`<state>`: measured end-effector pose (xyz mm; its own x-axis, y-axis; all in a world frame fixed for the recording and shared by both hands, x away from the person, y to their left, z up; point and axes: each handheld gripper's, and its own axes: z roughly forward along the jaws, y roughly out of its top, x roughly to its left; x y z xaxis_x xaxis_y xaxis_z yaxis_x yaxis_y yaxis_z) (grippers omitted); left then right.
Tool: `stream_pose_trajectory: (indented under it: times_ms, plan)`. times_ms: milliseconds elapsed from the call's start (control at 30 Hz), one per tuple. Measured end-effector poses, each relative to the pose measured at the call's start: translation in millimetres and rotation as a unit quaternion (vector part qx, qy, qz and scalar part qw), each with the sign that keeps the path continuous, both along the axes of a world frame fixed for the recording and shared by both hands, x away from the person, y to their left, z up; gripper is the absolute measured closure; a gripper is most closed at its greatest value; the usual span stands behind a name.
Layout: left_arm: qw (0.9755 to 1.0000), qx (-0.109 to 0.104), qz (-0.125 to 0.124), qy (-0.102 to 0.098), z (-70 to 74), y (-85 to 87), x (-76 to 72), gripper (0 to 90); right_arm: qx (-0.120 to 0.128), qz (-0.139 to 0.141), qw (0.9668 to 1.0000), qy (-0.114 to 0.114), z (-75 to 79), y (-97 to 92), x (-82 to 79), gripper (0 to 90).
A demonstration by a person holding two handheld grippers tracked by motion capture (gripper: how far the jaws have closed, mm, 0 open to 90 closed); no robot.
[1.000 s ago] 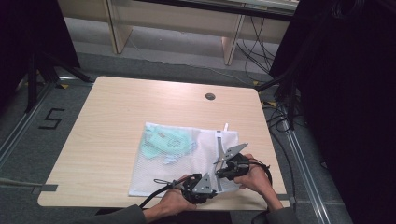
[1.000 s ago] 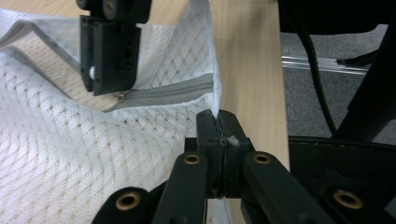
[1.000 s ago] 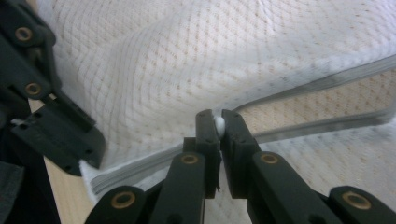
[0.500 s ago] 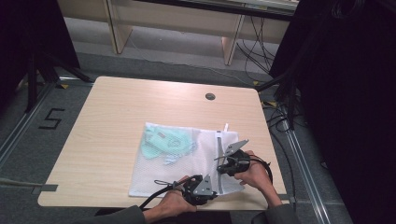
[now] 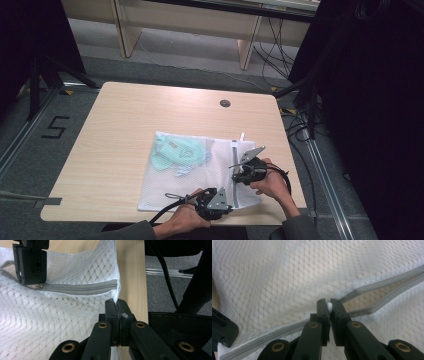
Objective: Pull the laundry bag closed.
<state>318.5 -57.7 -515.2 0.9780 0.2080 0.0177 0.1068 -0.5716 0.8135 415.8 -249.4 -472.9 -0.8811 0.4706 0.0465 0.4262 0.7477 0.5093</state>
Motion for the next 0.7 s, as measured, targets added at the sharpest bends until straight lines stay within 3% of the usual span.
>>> stream_pose_trajectory:
  times_ms: [467,567,700]
  plan:
    - [1.0,0.0,0.001,-0.001,0.1,0.2,-0.1,89.0,0.0,0.003,1.0,-0.004,-0.1,0.8,5.0,86.5]
    - [0.9999,0.005,-0.007,-0.009,1.5,0.7,1.0,89.0,-0.001,-0.001,1.0,-0.004,0.1,1.3,5.5,86.5]
    - [1.0,-0.001,0.0,-0.008,1.2,0.5,0.2,89.0,0.0,-0.01,0.9999,0.001,0.8,0.2,7.1,86.5]
